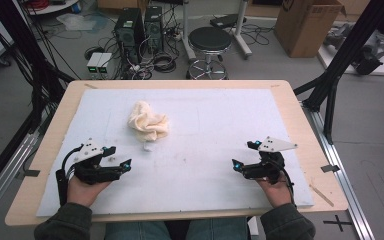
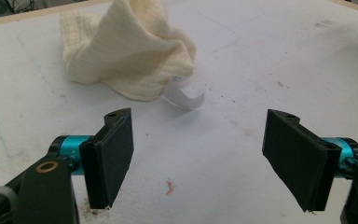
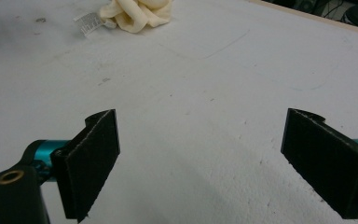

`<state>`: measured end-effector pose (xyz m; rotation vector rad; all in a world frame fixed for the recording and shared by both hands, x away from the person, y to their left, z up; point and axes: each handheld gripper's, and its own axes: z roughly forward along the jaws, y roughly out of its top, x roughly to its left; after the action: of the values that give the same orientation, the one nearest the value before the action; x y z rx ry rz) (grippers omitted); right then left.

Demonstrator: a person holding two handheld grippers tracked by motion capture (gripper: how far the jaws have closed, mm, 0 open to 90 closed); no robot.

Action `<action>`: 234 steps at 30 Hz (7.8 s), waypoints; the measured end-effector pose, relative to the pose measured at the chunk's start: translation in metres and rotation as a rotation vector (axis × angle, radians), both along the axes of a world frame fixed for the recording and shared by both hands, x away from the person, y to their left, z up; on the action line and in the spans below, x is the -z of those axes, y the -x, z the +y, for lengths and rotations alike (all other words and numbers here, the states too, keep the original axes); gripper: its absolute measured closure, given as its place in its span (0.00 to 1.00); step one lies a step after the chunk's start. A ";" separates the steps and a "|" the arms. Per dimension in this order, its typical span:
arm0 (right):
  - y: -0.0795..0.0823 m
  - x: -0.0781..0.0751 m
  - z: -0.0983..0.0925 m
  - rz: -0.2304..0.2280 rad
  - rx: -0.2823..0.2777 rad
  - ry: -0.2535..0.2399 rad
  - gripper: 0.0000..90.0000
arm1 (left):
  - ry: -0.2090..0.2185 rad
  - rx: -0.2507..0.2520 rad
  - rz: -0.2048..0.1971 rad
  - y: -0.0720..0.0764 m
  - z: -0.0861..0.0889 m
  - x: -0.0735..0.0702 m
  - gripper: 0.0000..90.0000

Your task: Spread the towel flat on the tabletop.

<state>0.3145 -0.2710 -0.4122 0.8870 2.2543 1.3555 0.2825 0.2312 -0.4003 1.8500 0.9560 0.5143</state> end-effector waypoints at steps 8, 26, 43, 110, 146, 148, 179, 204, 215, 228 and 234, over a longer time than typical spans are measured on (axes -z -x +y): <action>-0.001 -0.001 0.000 0.000 0.004 -0.006 0.12 | -0.007 -0.010 0.000 -0.025 -0.006 -0.013 0.29; -0.003 0.000 0.003 -0.012 -0.016 0.007 0.12 | -0.038 -0.041 0.057 -0.100 -0.035 -0.037 0.33; -0.003 0.000 0.004 -0.012 -0.026 -0.007 0.12 | -0.038 -0.127 0.149 -0.149 -0.064 0.010 0.58; 0.004 -0.002 0.008 -0.034 -0.043 0.002 0.12 | 0.044 0.238 0.131 -0.082 -0.163 -0.018 0.90; 0.010 -0.008 0.050 0.004 -0.201 -0.009 0.13 | 0.022 0.252 0.059 -0.051 -0.097 -0.021 0.43; 0.010 -0.008 0.056 0.014 -0.230 -0.014 0.17 | -0.010 0.277 0.051 -0.039 -0.094 -0.017 0.44; -0.018 0.028 0.144 0.165 -0.424 0.236 0.78 | -0.212 0.366 0.127 -0.028 -0.108 0.041 0.80; -0.006 0.007 0.083 0.181 -0.481 0.160 0.97 | -0.194 0.344 0.074 -0.008 -0.079 0.023 0.98; 0.023 -0.008 0.023 0.163 -0.487 0.066 0.97 | -0.191 0.304 0.067 0.017 -0.051 0.013 0.98; 0.030 0.002 0.037 0.214 -0.572 0.067 0.71 | -0.125 0.355 0.092 0.030 -0.042 0.012 0.61; 0.007 -0.009 0.036 0.173 -0.452 0.040 0.66 | -0.077 0.337 0.072 0.007 -0.049 0.000 0.56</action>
<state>0.3070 -0.2353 -0.4033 0.5123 2.7232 1.4517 0.2759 0.1825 -0.4004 2.0587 0.6573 0.2825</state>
